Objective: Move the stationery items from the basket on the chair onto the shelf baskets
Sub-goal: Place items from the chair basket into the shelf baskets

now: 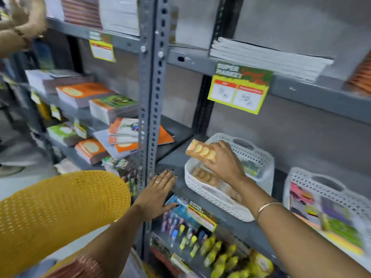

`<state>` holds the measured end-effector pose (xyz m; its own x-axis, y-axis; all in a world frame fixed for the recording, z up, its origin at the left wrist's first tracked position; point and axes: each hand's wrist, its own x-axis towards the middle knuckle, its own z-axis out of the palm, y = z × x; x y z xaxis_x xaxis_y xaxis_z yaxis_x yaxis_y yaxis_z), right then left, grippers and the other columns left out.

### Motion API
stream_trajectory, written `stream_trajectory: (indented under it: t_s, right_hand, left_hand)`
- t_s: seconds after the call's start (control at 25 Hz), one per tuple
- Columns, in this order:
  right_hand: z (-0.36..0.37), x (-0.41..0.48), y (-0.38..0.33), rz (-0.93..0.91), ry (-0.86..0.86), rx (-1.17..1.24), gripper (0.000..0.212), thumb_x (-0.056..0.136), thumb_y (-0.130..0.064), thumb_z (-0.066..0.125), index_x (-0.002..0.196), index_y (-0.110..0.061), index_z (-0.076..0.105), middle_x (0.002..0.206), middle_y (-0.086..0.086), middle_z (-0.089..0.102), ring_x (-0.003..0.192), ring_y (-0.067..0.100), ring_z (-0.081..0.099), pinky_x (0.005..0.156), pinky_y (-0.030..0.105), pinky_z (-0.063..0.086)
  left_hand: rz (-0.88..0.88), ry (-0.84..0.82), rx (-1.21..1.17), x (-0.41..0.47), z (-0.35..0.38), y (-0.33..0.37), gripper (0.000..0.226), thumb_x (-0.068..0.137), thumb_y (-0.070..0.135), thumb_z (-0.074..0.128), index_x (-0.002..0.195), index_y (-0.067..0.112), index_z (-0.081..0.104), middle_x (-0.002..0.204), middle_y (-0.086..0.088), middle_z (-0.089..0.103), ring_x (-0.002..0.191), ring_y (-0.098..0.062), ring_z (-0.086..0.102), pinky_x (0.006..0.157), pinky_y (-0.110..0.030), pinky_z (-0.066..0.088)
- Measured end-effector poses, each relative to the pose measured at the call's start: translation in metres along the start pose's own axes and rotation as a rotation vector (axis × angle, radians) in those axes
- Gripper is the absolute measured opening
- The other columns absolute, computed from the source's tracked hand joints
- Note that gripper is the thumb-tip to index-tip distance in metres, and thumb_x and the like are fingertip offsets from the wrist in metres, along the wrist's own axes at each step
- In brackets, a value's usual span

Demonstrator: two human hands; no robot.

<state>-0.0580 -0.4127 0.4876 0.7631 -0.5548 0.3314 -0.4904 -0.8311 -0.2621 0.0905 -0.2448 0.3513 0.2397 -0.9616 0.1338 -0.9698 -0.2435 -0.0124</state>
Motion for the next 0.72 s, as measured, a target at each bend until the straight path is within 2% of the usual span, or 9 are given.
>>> stream_trajectory:
  t_s: [0.08, 0.16, 0.2, 0.28, 0.32, 0.48, 0.64, 0.72]
  right_hand:
    - [-0.005, -0.009, 0.022, 0.083, -0.042, -0.033, 0.053, 0.077, -0.034, 0.066, 0.120, -0.007, 0.053, 0.124, 0.013, 0.054, 0.121, 0.030, 0.046, 0.095, 0.039, 0.042]
    - [-0.004, -0.018, 0.041, 0.151, -0.098, -0.052, 0.057, 0.078, -0.044, 0.064, 0.120, -0.007, 0.053, 0.125, 0.012, 0.053, 0.122, 0.028, 0.045, 0.095, 0.038, 0.042]
    - [-0.001, -0.021, 0.046, 0.169, -0.130, -0.057, 0.057, 0.079, -0.045, 0.064, 0.120, -0.007, 0.053, 0.125, 0.012, 0.053, 0.121, 0.027, 0.046, 0.095, 0.037, 0.042]
    - [0.009, -0.022, 0.055, 0.207, -0.185, -0.047, 0.056, 0.080, -0.042, 0.066, 0.121, -0.007, 0.053, 0.126, 0.013, 0.054, 0.121, 0.027, 0.047, 0.096, 0.036, 0.042]
    - [0.015, -0.021, 0.056, 0.218, -0.206, -0.033, 0.056, 0.080, -0.040, 0.068, 0.123, -0.007, 0.053, 0.127, 0.013, 0.054, 0.121, 0.028, 0.047, 0.097, 0.036, 0.042]
    - [0.038, -0.012, 0.053, 0.234, -0.244, -0.010, 0.056, 0.078, -0.033, 0.066, 0.125, -0.006, 0.052, 0.129, 0.014, 0.054, 0.123, 0.028, 0.047, 0.097, 0.037, 0.045]
    - [0.051, -0.006, 0.048, 0.231, -0.305, 0.005, 0.049, 0.078, -0.030, 0.063, 0.120, -0.007, 0.053, 0.123, 0.013, 0.055, 0.118, 0.028, 0.049, 0.092, 0.038, 0.047]
    - [0.052, -0.007, 0.048, 0.249, -0.335, 0.007, 0.052, 0.077, -0.029, 0.062, 0.124, -0.009, 0.048, 0.125, 0.012, 0.054, 0.120, 0.029, 0.049, 0.093, 0.041, 0.048]
  left_hand:
    - [-0.001, -0.004, -0.015, 0.019, 0.000, 0.007, 0.094, 0.087, 0.071, 0.001, 0.135, 0.004, 0.046, 0.140, -0.015, 0.046, 0.129, -0.029, 0.042, 0.103, -0.043, 0.035]
    - [0.035, 0.014, -0.021, 0.039, 0.006, 0.009, 0.106, 0.077, 0.080, -0.002, 0.145, 0.004, 0.027, 0.152, -0.014, 0.025, 0.139, -0.027, 0.022, 0.112, -0.042, 0.020]
    - [0.037, 0.006, -0.015, 0.044, 0.010, 0.007, 0.106, 0.075, 0.081, 0.003, 0.148, 0.006, 0.015, 0.156, -0.011, 0.012, 0.142, -0.023, 0.010, 0.114, -0.039, 0.009]
    - [0.037, -0.039, -0.002, 0.053, 0.018, 0.004, 0.100, 0.079, 0.078, 0.020, 0.149, 0.008, 0.002, 0.157, -0.007, 0.000, 0.143, -0.019, -0.001, 0.115, -0.037, 0.000]
    - [0.038, -0.046, -0.003, 0.055, 0.019, 0.003, 0.101, 0.079, 0.078, 0.023, 0.149, 0.009, 0.001, 0.157, -0.006, 0.000, 0.143, -0.018, -0.001, 0.115, -0.036, -0.001]
    - [0.051, -0.027, -0.025, 0.060, 0.030, -0.002, 0.108, 0.067, 0.080, 0.009, 0.149, 0.010, 0.009, 0.157, -0.007, 0.009, 0.142, -0.019, 0.007, 0.115, -0.038, 0.000]
    - [0.077, 0.036, -0.047, 0.061, 0.034, -0.002, 0.102, 0.074, 0.078, 0.020, 0.146, 0.006, 0.026, 0.152, -0.012, 0.027, 0.140, -0.024, 0.021, 0.113, -0.043, 0.008]
    - [0.079, 0.055, -0.050, 0.061, 0.035, -0.002, 0.100, 0.075, 0.077, 0.022, 0.144, 0.005, 0.029, 0.150, -0.013, 0.031, 0.138, -0.025, 0.025, 0.113, -0.044, 0.010]
